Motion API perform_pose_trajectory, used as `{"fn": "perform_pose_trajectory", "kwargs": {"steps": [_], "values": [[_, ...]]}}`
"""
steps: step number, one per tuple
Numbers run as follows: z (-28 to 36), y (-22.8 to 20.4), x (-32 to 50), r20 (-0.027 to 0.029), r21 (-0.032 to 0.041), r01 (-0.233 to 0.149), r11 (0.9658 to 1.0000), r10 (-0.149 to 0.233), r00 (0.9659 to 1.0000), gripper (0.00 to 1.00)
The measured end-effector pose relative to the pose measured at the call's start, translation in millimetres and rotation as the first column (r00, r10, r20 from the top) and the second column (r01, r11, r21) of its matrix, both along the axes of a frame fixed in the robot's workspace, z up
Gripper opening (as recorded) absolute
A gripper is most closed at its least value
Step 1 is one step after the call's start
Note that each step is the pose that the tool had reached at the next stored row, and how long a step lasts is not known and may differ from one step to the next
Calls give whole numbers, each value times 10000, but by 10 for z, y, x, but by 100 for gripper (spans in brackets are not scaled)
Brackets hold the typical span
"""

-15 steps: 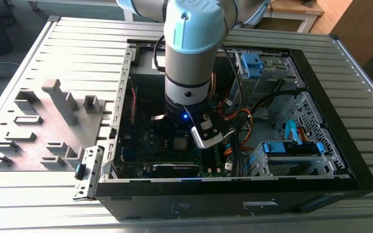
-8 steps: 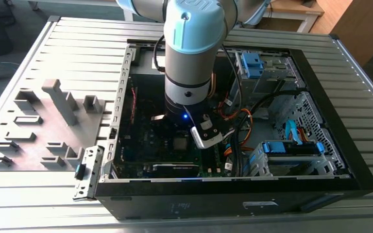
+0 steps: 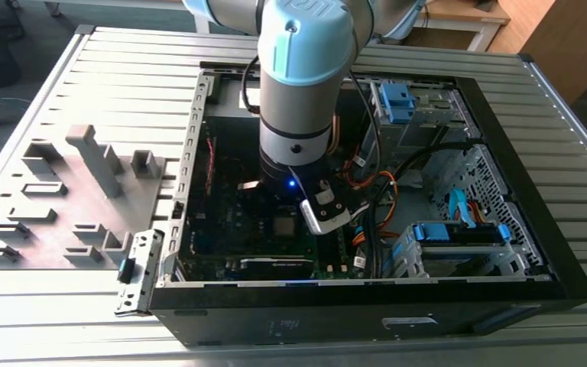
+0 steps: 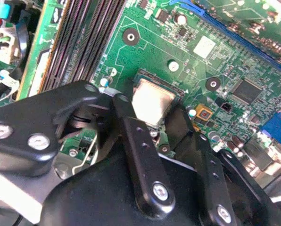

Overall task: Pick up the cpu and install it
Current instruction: 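Place the cpu into insertion slot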

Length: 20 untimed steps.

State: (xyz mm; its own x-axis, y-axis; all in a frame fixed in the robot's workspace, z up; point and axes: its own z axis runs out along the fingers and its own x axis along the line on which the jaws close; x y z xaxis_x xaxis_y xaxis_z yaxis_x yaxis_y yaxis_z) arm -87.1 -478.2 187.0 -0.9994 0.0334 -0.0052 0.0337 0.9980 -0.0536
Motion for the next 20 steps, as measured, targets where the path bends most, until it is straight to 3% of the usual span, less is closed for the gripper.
{"fn": "perform_pose_trajectory", "kwargs": {"steps": [2,20], "values": [[0,0,0,-3,-1,0,10000,0,10000,54],[1,-1,-1,-6,-7,1,10000,-1,10000,54]]}}
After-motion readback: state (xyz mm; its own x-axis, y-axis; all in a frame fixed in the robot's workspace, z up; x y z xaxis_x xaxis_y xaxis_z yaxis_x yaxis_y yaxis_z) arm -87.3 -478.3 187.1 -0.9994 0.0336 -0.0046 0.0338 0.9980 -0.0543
